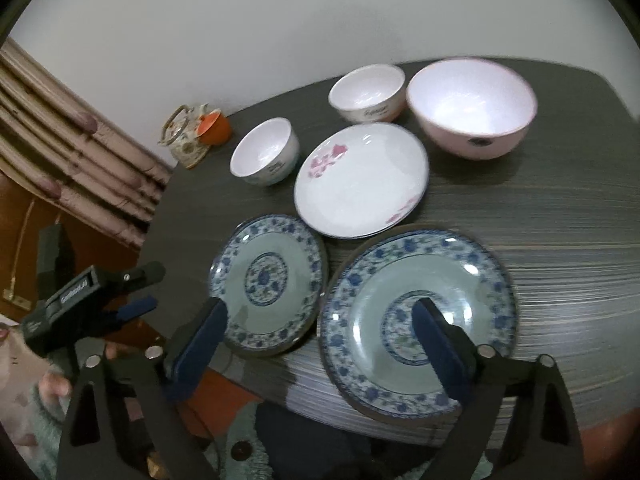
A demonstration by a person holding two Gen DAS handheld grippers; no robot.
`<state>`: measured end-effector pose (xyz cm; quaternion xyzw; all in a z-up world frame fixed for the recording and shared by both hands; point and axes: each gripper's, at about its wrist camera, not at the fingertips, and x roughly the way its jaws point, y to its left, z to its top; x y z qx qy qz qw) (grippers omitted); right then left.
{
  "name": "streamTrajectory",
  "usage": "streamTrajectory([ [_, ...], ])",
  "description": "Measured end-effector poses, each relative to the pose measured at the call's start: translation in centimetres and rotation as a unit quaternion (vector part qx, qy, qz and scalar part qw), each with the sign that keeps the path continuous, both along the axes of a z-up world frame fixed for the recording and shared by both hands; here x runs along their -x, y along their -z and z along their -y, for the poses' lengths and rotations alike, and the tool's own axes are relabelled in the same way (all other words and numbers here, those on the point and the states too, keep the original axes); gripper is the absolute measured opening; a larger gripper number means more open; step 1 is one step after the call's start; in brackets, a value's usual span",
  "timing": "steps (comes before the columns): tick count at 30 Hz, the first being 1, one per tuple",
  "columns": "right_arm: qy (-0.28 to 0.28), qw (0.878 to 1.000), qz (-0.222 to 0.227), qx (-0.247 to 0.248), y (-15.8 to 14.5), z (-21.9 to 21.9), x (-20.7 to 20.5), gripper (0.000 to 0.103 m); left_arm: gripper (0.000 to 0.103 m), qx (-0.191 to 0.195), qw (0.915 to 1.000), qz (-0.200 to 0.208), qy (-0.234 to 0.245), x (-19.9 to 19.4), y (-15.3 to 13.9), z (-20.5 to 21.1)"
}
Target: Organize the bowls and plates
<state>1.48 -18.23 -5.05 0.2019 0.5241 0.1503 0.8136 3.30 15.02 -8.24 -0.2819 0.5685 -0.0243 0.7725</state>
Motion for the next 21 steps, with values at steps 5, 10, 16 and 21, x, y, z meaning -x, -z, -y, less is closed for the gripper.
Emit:
streamTrajectory([
  [5, -0.019, 0.999, -0.029, -0.031, 2.2, -1.0, -1.7, 0.083, 0.062, 0.033, 0.9993, -0.014, -0.011, -0.4, 2.0, -1.0],
  [10, -0.029, 0.996, -0.062, -0.05, 4.0, -1.8, -3.8, 0.073, 0.055, 0.06, 0.9979, -0.011, -0.02, -0.8, 3.2, -2.1],
  [16, -0.043, 0.995, -0.081, -0.05, 5.7, -3.3, -6.2, 0.057, 0.053, 0.08, 0.996, -0.015, -0.036, -1.0, 4.4, -3.5],
  [21, -0.059, 0.994, -0.089, -0.032, 7.4, -4.5, -7.5, 0.049, 0.041, 0.091, 0.9948, -0.021, -0.041, -1.0, 5.5, -4.5],
])
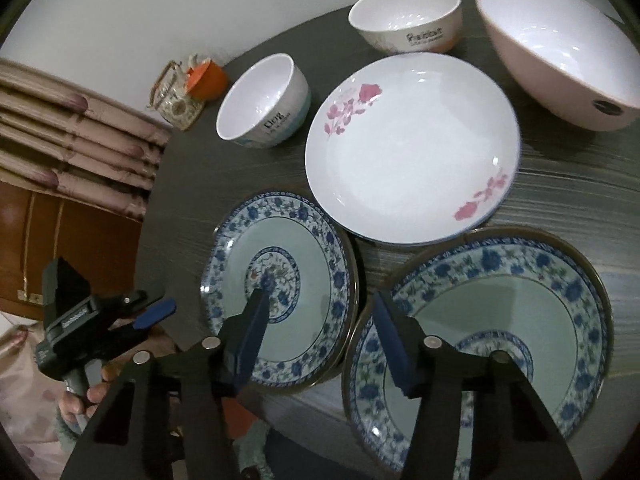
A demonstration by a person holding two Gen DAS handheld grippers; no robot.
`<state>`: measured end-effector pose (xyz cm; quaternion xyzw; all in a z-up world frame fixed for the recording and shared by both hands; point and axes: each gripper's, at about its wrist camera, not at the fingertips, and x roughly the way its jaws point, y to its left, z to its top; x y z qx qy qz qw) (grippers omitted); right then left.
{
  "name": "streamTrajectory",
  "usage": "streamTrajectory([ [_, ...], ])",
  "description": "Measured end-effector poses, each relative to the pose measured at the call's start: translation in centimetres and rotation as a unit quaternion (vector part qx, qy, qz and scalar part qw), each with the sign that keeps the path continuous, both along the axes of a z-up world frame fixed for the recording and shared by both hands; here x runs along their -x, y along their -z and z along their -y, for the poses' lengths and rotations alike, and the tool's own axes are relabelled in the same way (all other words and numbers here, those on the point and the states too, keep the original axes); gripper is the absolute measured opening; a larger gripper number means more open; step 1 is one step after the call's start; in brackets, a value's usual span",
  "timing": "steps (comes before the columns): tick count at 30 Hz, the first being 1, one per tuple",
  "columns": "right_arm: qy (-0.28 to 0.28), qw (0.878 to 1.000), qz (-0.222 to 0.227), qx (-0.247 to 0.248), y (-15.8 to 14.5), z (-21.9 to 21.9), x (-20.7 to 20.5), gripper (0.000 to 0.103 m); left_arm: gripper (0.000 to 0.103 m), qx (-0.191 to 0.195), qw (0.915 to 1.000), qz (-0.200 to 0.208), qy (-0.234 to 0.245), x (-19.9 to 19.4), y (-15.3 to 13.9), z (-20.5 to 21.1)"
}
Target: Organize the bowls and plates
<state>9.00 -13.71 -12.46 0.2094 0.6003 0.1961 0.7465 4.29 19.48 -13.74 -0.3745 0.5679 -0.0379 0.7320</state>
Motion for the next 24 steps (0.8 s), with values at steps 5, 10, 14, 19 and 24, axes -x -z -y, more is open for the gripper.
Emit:
streamTrajectory([
  [5, -0.019, 1.0, -0.009, 0.013, 1.4, -1.0, -1.2, 0.044, 0.041, -0.003, 1.0, -0.008, 0.003, -0.4, 1.0, -0.1],
  [10, -0.014, 1.0, -0.02, 0.012, 2.6, -1.0, -2.5, 0.038, 0.037, -0.005, 0.9999, -0.012, 0.004, -0.5, 1.7, -0.2],
  [14, -0.019, 0.999, -0.025, 0.017, 3.3, -1.2, -2.9, 0.031, 0.035, -0.007, 0.9998, -0.016, 0.009, -0.4, 2.2, -0.3],
  [19, -0.023, 0.999, -0.03, 0.016, 4.0, -1.5, -3.3, 0.025, 0.026, -0.007, 0.9996, -0.023, 0.013, -0.7, 2.9, 0.1],
  [24, -0.027, 0.999, -0.029, 0.017, 4.0, -1.7, -3.7, 0.022, 0.026, -0.013, 0.9993, -0.032, 0.017, -0.9, 3.6, 0.4],
])
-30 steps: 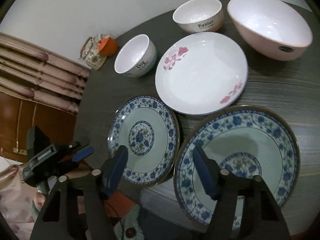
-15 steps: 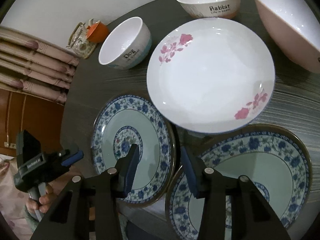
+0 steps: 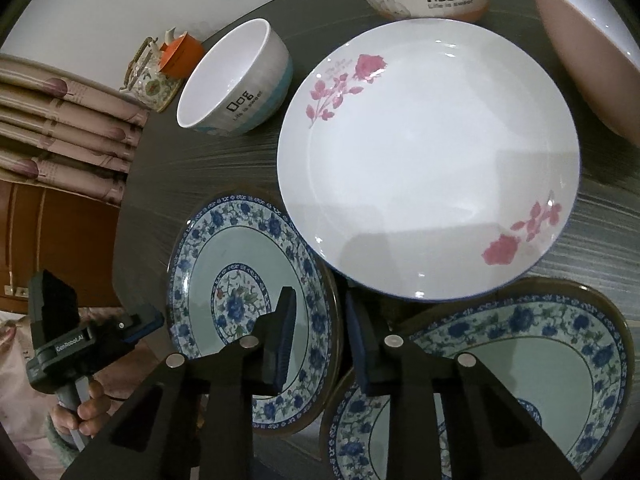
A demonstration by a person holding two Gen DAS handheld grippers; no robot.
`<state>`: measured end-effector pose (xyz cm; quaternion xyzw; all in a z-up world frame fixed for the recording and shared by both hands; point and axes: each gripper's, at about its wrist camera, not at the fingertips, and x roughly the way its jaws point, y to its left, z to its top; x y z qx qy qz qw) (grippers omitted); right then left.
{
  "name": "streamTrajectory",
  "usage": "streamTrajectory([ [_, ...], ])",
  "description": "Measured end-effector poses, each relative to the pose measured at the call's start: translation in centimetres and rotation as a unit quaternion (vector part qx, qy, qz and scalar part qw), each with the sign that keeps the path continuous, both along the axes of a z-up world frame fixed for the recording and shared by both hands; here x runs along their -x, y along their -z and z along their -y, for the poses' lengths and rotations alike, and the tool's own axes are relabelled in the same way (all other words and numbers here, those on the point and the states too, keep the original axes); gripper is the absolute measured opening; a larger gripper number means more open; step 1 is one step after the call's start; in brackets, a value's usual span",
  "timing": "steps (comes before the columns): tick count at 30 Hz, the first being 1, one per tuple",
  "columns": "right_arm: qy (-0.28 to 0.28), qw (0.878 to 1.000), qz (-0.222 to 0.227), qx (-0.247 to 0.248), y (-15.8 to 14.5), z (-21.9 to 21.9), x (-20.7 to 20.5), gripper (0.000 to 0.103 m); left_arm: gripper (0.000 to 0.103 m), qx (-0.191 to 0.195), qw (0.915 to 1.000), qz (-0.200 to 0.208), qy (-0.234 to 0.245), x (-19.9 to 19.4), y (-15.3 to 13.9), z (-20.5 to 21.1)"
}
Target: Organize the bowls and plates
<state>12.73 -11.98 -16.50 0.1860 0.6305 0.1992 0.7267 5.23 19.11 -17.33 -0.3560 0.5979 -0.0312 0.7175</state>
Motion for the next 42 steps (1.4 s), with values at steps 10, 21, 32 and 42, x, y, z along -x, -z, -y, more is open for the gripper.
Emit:
streamTrajectory([
  [10, -0.008, 1.0, -0.008, 0.004, 0.7, -0.6, -0.8, 0.016, 0.022, -0.006, 0.9999, -0.01, 0.01, -0.1, 1.4, 0.6],
  [21, -0.017, 1.0, -0.006, 0.011, 1.0, -0.9, -0.9, 0.014, 0.014, -0.037, 0.9988, -0.01, 0.029, -0.5, 1.7, 1.6],
  [32, -0.015, 1.0, -0.005, 0.009, 0.1, -2.6, 0.7, 0.013, 0.014, -0.086, 0.9955, 0.03, 0.027, -0.3, -1.1, 0.1],
  [42, -0.009, 1.0, 0.009, 0.004, -0.9, -4.5, 2.4, 0.013, 0.014, -0.087, 0.9953, 0.041, 0.003, 0.2, -1.5, -2.6],
])
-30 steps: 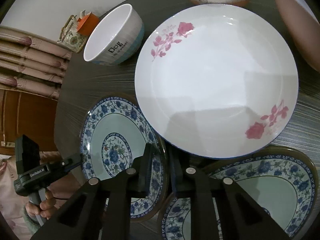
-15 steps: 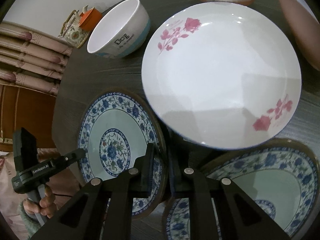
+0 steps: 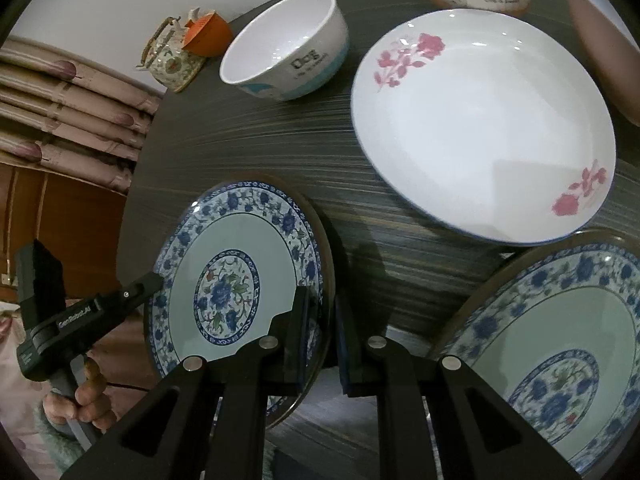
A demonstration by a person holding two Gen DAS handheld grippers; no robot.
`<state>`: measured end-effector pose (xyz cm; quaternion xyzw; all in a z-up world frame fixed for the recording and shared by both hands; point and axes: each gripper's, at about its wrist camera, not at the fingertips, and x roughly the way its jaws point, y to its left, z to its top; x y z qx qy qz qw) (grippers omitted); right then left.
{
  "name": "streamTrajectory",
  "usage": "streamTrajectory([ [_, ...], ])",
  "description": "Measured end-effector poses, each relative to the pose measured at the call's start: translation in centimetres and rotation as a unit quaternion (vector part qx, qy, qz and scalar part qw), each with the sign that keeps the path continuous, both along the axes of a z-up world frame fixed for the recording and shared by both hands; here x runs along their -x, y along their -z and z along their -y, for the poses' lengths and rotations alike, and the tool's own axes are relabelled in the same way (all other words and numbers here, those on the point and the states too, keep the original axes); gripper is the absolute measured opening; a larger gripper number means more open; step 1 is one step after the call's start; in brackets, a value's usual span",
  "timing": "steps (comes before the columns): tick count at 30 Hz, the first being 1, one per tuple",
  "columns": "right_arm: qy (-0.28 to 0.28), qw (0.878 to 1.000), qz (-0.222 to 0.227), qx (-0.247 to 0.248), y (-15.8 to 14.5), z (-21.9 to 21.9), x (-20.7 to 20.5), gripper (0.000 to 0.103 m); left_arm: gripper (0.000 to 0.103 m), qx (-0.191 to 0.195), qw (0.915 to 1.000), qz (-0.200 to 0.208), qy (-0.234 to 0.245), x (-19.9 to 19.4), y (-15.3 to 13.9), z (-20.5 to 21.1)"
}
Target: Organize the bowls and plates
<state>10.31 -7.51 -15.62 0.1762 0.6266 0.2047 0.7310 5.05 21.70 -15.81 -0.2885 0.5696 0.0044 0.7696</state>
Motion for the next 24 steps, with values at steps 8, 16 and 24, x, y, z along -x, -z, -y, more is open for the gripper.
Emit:
streamTrajectory([
  [8, -0.001, 1.0, 0.008, 0.004, -0.2, -1.6, 1.5, 0.013, 0.014, 0.003, 0.9997, -0.002, -0.024, -0.2, 1.0, -1.8],
  [16, -0.003, 1.0, 0.019, 0.018, 0.4, -2.5, 3.1, 0.013, 0.015, 0.002, 0.9996, 0.001, -0.027, -0.2, 1.8, -2.6],
  [24, -0.006, 0.999, 0.027, 0.03, 0.9, -3.3, 3.4, 0.013, 0.017, -0.018, 0.9996, 0.001, -0.024, -0.7, 2.4, -2.4],
])
